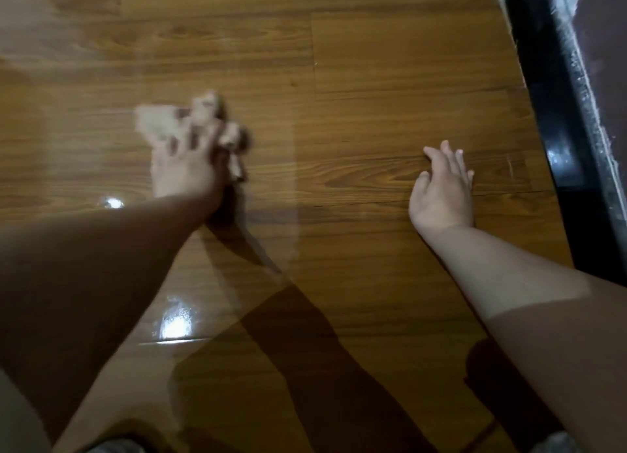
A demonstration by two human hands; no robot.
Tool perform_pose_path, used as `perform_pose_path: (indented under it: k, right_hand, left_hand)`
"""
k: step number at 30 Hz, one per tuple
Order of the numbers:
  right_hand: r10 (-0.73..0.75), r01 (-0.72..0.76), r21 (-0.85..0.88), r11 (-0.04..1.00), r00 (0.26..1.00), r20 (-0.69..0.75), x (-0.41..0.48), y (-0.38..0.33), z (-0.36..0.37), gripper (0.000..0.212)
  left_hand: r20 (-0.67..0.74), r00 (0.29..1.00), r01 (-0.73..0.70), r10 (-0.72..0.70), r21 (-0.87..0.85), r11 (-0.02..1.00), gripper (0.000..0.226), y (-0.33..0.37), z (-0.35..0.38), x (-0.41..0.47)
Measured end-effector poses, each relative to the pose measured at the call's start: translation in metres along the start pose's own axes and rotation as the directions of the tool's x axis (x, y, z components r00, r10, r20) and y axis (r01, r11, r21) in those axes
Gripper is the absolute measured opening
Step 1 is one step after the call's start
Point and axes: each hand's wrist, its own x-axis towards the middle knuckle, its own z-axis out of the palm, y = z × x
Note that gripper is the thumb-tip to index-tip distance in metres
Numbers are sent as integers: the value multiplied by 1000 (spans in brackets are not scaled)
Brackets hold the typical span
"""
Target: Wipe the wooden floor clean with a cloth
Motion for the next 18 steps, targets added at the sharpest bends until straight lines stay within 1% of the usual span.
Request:
perform_pose_path:
  k: [1, 2, 3, 4, 5, 6, 7, 8, 9, 10, 11, 12, 13, 14, 15, 16, 17, 18]
  right_hand:
    - [1, -1, 13, 1000, 1000, -15, 1, -4, 1, 44]
    - [-4, 5, 23, 1000, 1000, -21, 5, -8, 1, 44]
    - [21, -21, 35, 999, 1000, -13, -2, -2, 3, 44]
    - [27, -25, 53, 998, 999, -20, -1, -4, 5, 44]
    - [37, -35, 78, 996, 999, -22, -3, -3, 7, 44]
    - [80, -74, 113, 991, 996, -42, -8, 1, 4, 44]
    - [97, -89, 143, 986, 994, -52, -9, -2, 4, 44]
    - [88, -78, 162, 984, 994, -59, -11, -6, 6, 44]
    - [44, -30, 156, 987, 995, -85, -10, -4, -3, 45]
    - [-48, 57, 131, 990, 996, -73, -10, -10, -1, 46]
    - [-151, 154, 91, 984, 988, -43, -11, -14, 0, 49]
    - [-239, 239, 26, 971, 971, -10, -8, -11, -6, 53]
    - [-301, 302, -23, 953, 952, 51, -12, -10, -3, 56]
    - [-327, 334, -64, 940, 939, 108, -15, -8, 0, 58]
    - [-325, 345, -118, 931, 932, 162, -24, 9, -3, 58]
    - [-321, 356, -163, 920, 924, 207, -33, 19, 0, 57]
    - [-318, 369, -205, 907, 916, 244, -42, 30, 2, 54]
    - [-316, 377, -236, 896, 913, 259, -48, 43, -2, 52]
  left_hand:
    - [-4, 987, 159, -160, -94, 983, 55, -6, -3, 3]
    - [2, 952, 304, -308, -160, 939, 59, 1, -4, 9]
    - [28, 921, 388, -389, -143, 910, 63, 18, 1, 4]
    - [10, 915, 401, -403, -129, 907, 66, 38, 2, 2]
    - [-3, 945, 324, -328, -150, 934, 66, 59, 2, -3]
    - [-1, 991, 134, -137, -218, 967, 65, 89, 4, -10]
    - [35, 995, -81, 97, -317, 945, 66, 111, 6, -18]
    - [123, 937, -245, 326, -434, 867, 69, 131, 7, -29]
    - [206, 827, -353, 523, -535, 768, 77, 158, 5, -39]
    - [259, 739, -388, 622, -591, 707, 84, 165, 5, -46]
    - [251, 728, -383, 638, -624, 681, 87, 164, 6, -48]
    - [183, 771, -367, 609, -653, 662, 87, 169, 6, -45]
    - [135, 841, -331, 523, -637, 696, 85, 156, 6, -43]
    - [102, 890, -321, 443, -551, 771, 82, 139, 6, -39]
    - [86, 907, -343, 412, -416, 842, 79, 128, 7, -39]
    - [86, 913, -362, 400, -283, 888, 77, 110, 6, -35]
    - [110, 905, -387, 412, -191, 902, 75, 98, 3, -32]
    - [152, 882, -422, 447, -170, 891, 73, 100, 0, -32]
